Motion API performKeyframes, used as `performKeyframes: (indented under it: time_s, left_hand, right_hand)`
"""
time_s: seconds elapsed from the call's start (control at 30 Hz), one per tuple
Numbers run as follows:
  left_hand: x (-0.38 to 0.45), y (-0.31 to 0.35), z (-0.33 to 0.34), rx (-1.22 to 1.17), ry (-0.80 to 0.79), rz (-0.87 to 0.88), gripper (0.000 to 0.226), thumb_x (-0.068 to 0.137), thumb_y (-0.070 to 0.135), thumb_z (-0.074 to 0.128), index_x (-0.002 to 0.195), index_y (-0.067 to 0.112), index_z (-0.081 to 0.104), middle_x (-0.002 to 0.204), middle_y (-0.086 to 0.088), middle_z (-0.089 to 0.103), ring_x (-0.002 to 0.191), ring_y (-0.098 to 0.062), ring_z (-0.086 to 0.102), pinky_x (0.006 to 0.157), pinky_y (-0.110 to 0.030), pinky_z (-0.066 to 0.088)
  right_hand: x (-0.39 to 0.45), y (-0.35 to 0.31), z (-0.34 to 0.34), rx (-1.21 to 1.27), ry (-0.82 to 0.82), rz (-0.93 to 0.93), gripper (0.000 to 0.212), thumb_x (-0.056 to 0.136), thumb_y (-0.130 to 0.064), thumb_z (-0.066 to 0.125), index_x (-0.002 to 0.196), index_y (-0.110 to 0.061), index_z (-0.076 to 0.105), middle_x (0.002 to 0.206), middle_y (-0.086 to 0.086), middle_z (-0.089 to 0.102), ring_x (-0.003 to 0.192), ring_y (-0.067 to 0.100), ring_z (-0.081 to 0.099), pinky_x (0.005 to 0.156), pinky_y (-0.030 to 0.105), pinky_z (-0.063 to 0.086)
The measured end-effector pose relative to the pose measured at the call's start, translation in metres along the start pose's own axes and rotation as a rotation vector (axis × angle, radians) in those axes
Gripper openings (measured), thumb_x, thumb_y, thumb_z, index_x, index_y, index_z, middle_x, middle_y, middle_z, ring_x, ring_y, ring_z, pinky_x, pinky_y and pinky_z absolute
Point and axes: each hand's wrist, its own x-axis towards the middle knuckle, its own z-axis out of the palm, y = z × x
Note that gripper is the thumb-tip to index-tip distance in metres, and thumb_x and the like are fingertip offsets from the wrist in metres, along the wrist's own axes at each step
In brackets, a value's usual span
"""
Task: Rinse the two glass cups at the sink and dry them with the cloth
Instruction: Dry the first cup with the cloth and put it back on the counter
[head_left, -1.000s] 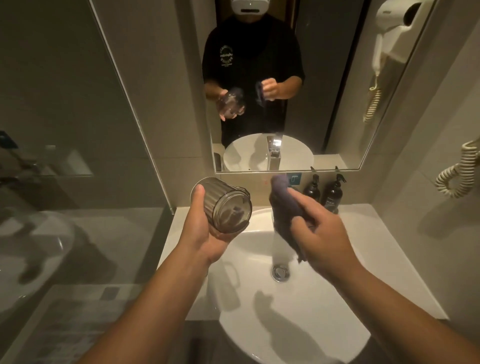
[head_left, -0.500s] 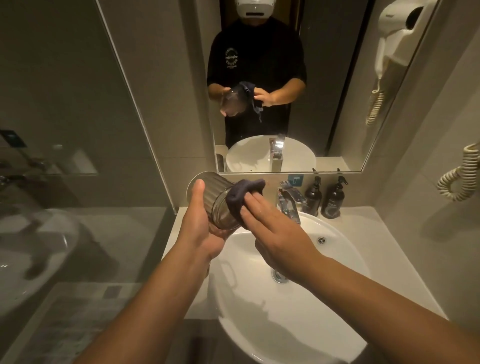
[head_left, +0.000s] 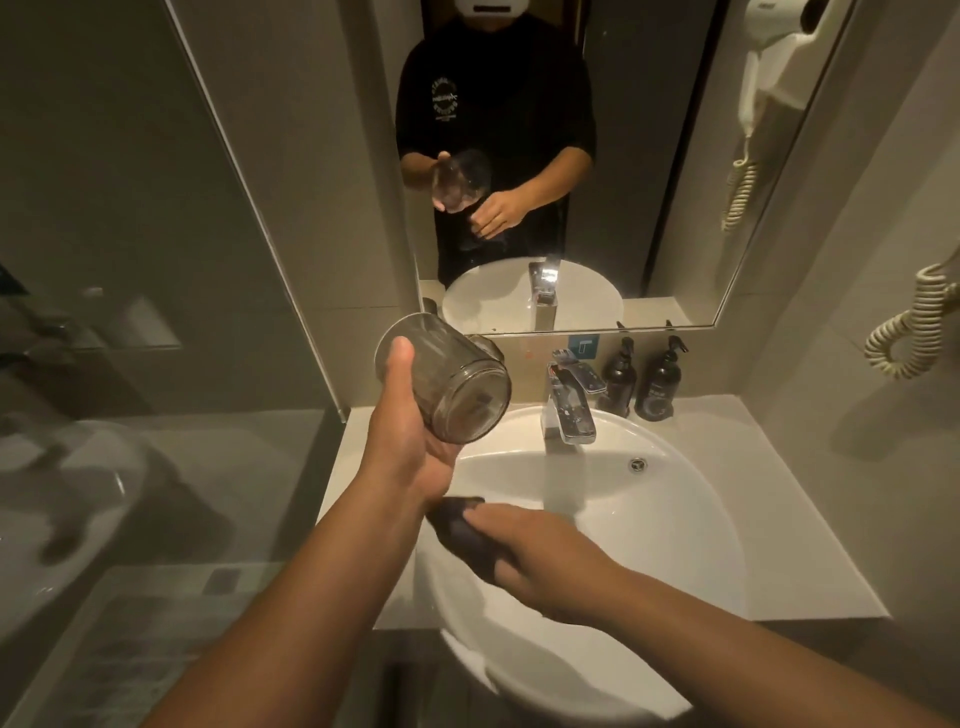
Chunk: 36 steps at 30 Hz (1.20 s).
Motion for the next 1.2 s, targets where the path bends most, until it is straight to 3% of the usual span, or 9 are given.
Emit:
performKeyframes:
  time_s: [0.13, 0.2, 0.3, 0.4, 0.5, 0.63, 0.77, 0.97, 1.2]
  left_hand:
    - [-0.002, 0.007, -0.021, 0.033, 0.074, 0.111, 0.074, 0.086, 0.067, 0.057, 0.14, 0.017, 0.052, 0.126, -0.013, 0.07, 0.103, -0.027, 0.074, 0.073, -0.037, 0.061]
    - [-0.005, 0.006, -0.036, 0.17, 0.15, 0.266, 0.083, 0.078, 0.063, 0.067, 0.144, 0.02, 0.041, 0.136, -0.009, 0.063, 0.114, -0.023, 0.068, 0.086, -0.038, 0.058]
    - [-0.015, -0.001, -0.059, 0.555, 0.133, 0.494, 0.106, 0.065, 0.063, 0.068, 0.152, 0.022, 0.024, 0.14, 0.003, 0.051, 0.119, 0.002, 0.056, 0.103, -0.023, 0.046]
    - [-0.03, -0.013, -0.077, 0.824, 0.005, 0.574, 0.112, 0.064, 0.062, 0.068, 0.156, 0.029, 0.012, 0.134, 0.018, 0.044, 0.108, 0.027, 0.046, 0.091, -0.001, 0.036]
    - [-0.036, -0.031, -0.091, 0.936, -0.07, 0.574, 0.114, 0.064, 0.058, 0.073, 0.154, 0.033, 0.008, 0.138, 0.003, 0.046, 0.119, -0.008, 0.057, 0.101, -0.027, 0.044]
    - [-0.048, -0.059, -0.1, 0.992, -0.134, 0.555, 0.108, 0.063, 0.054, 0.075, 0.144, 0.042, 0.005, 0.146, 0.0, 0.043, 0.127, -0.018, 0.054, 0.106, -0.033, 0.043]
    - [-0.066, -0.085, -0.11, 1.014, -0.18, 0.545, 0.108, 0.066, 0.042, 0.08, 0.143, 0.044, 0.005, 0.144, 0.014, 0.036, 0.134, -0.015, 0.047, 0.099, -0.016, 0.038]
    - [-0.101, -0.117, -0.111, 1.033, -0.127, 0.507, 0.11, 0.065, 0.042, 0.08, 0.147, 0.038, 0.007, 0.137, 0.016, 0.04, 0.13, -0.011, 0.048, 0.101, -0.023, 0.04]
    - [-0.152, -0.15, -0.108, 0.981, -0.042, 0.454, 0.114, 0.062, 0.057, 0.076, 0.153, 0.036, 0.01, 0.141, 0.01, 0.043, 0.13, -0.012, 0.051, 0.106, -0.037, 0.045]
  right_hand:
    - [-0.02, 0.025, -0.002, 0.041, -0.189, 0.284, 0.021, 0.083, -0.019, 0.052, 0.102, -0.025, 0.059, 0.098, -0.003, 0.066, 0.086, 0.014, 0.059, 0.078, 0.034, 0.053]
    - [-0.035, 0.035, -0.007, 0.0, -0.222, 0.41, 0.032, 0.084, -0.016, 0.049, 0.112, -0.027, 0.061, 0.107, 0.0, 0.066, 0.089, 0.014, 0.058, 0.08, 0.03, 0.051]
    - [-0.056, 0.037, -0.009, 0.011, -0.163, 0.537, 0.027, 0.084, -0.017, 0.047, 0.102, -0.028, 0.064, 0.098, -0.003, 0.07, 0.081, 0.014, 0.063, 0.074, 0.031, 0.055]
    - [-0.079, 0.031, 0.004, -0.065, -0.107, 0.587, 0.017, 0.093, -0.031, 0.043, 0.082, -0.027, 0.056, 0.083, -0.007, 0.065, 0.068, 0.016, 0.063, 0.059, 0.031, 0.054]
    - [-0.099, 0.019, 0.026, -0.239, -0.173, 0.566, 0.013, 0.095, -0.024, 0.05, 0.106, -0.027, 0.055, 0.114, -0.004, 0.062, 0.097, 0.015, 0.062, 0.082, 0.027, 0.05]
    - [-0.122, 0.006, 0.057, -0.317, -0.241, 0.61, 0.059, 0.096, -0.015, 0.053, 0.149, -0.016, 0.027, 0.156, 0.004, 0.029, 0.137, 0.02, 0.038, 0.112, 0.031, 0.032]
    - [-0.14, 0.006, 0.091, -0.422, -0.189, 0.53, 0.055, 0.1, -0.018, 0.046, 0.149, -0.013, 0.023, 0.155, 0.009, 0.031, 0.139, 0.022, 0.035, 0.113, 0.032, 0.029]
    - [-0.152, 0.015, 0.118, -0.42, -0.249, 0.571, 0.093, 0.087, -0.07, 0.036, 0.153, -0.017, -0.001, 0.162, 0.008, -0.003, 0.148, 0.032, -0.006, 0.117, 0.056, -0.003]
    - [-0.163, 0.025, 0.116, -0.407, -0.202, 0.473, 0.094, 0.086, -0.073, 0.033, 0.153, -0.02, -0.005, 0.162, 0.007, -0.01, 0.147, 0.032, -0.013, 0.113, 0.06, -0.008]
